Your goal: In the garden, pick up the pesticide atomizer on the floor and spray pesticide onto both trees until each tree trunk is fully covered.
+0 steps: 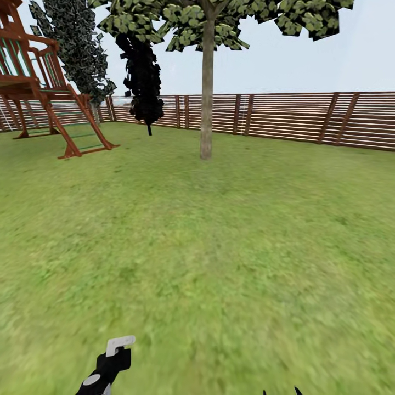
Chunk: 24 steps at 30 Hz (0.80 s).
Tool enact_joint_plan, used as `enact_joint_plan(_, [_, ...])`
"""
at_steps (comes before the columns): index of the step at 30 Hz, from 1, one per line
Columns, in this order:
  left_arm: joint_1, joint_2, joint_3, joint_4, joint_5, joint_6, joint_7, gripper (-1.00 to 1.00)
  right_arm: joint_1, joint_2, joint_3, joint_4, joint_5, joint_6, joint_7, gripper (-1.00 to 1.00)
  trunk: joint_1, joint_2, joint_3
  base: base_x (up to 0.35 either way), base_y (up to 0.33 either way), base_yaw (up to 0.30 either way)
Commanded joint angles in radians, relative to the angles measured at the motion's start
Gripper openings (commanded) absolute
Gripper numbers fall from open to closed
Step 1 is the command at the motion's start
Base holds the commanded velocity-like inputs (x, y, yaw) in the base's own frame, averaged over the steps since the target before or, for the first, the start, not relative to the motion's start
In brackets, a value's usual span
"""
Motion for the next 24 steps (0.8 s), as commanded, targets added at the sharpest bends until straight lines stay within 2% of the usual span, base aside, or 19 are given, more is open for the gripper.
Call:
enact_joint_plan(1, [0.0, 0.001, 0.001, -0.001, 0.0, -0.001, 0.0, -1.0, 0.0, 0.0, 0.0, 0.0, 0.0, 0.0, 0.0, 1.0, 0.0, 0.0, 0.0, 0.336, 0.0, 0.0])
enact_joint_plan(7, [0.03, 0.001, -0.002, 0.006, -0.005, 0.0, 0.0, -1.0, 0.0, 0.005, 0.0, 0.0, 0.0, 0.0, 0.0, 1.0, 0.0, 0.0, 0.0, 0.337, 0.0, 0.0])
enact_joint_plan(24, [0.041, 0.003, -0.003, 0.013, -0.006, -0.001, 0.0, -1.0, 0.0, 0.006, 0.0, 0.0, 0.0, 0.0, 0.0, 1.0, 0.0, 0.0, 0.0, 0.338, 0.0, 0.0])
